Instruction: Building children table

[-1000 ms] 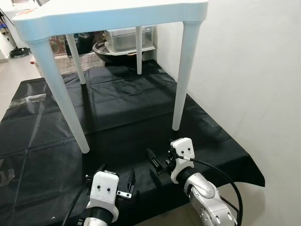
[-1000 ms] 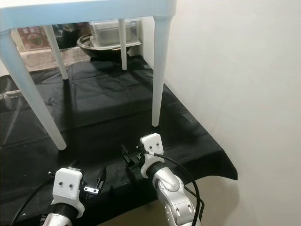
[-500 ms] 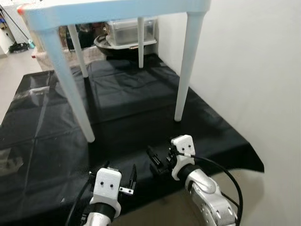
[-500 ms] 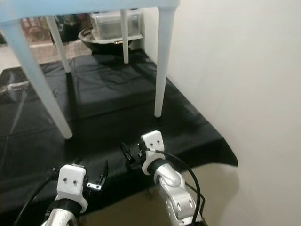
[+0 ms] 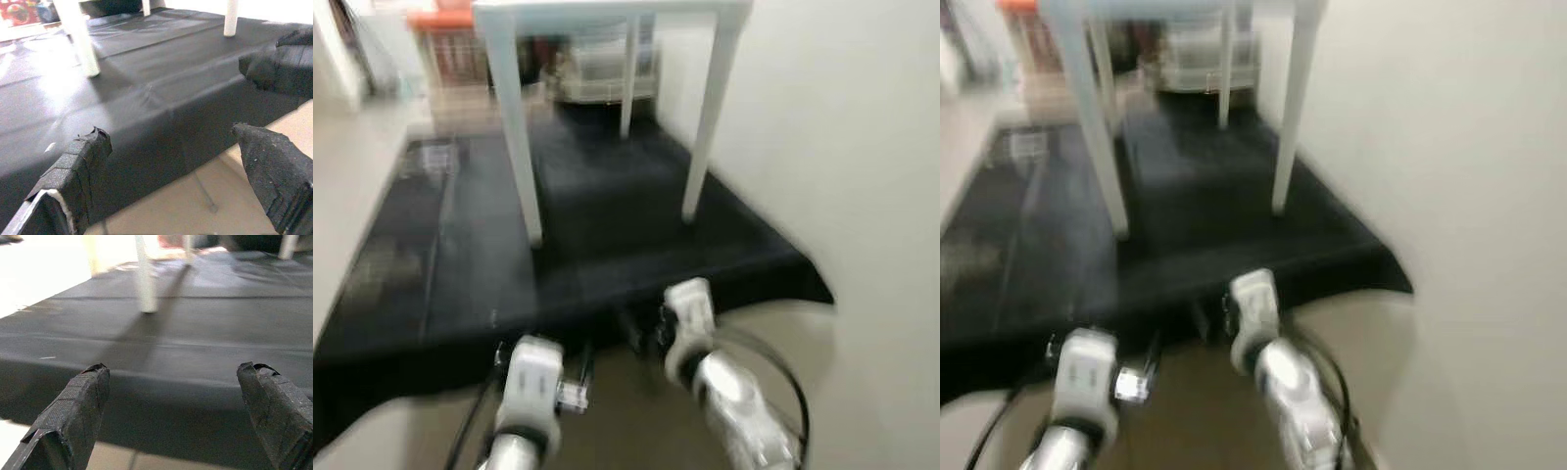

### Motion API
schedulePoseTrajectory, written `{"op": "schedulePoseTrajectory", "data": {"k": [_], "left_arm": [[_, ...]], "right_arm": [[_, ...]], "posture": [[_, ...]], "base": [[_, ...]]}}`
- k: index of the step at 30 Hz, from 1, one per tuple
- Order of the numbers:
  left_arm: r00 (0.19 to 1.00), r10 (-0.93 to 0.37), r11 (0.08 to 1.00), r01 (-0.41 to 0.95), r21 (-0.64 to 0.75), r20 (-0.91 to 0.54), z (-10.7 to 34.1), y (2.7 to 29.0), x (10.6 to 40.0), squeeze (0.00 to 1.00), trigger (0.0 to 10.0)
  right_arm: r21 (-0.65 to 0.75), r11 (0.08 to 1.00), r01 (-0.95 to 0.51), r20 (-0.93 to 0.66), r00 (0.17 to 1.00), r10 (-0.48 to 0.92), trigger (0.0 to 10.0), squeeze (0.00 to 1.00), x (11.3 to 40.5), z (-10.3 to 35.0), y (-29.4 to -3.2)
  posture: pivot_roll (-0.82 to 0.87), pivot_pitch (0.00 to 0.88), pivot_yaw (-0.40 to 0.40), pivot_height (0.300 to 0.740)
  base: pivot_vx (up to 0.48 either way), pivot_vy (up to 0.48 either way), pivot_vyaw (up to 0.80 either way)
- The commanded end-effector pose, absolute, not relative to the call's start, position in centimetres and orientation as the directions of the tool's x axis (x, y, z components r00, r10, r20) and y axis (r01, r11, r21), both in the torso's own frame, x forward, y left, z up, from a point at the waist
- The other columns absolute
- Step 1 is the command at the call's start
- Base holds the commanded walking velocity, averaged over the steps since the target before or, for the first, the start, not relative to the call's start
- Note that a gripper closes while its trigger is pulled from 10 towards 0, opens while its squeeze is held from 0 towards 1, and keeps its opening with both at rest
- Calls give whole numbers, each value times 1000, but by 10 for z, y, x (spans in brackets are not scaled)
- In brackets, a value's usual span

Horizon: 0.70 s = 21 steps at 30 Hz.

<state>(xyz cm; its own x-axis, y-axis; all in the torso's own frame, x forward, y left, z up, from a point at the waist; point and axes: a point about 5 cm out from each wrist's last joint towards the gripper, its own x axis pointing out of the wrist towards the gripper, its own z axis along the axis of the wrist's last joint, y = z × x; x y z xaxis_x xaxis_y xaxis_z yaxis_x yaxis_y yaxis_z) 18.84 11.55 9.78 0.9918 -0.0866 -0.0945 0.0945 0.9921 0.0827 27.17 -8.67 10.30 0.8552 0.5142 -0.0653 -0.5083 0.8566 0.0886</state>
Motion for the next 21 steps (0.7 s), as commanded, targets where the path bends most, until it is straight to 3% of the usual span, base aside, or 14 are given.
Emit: {"op": "schedulePoseTrajectory", "data": {"k": [1,11,19,21], "left_arm": [[991,-88,991,97,87,-105,95,115,187,0,10000],[990,-85,992,94,84,-112,92,114,186,0,10000],[989,-83,992,94,88,-123,90,114,187,0,10000],[989,-85,992,96,87,-121,91,114,187,0,10000]], "right_arm": [[96,849,-520,-51,849,526,10000,0,271,104,-86],[74,838,-541,-53,837,545,10000,0,268,101,-85],[67,835,-545,-59,834,549,10000,0,268,100,-85],[70,835,-545,-60,834,549,10000,0,268,100,-85]], "posture": [[-25,0,10,740],[-24,0,7,740],[-24,0,7,740],[-27,0,8,740]], "base": [[-337,0,0],[-314,0,800],[0,0,800],[0,0,0]]}}
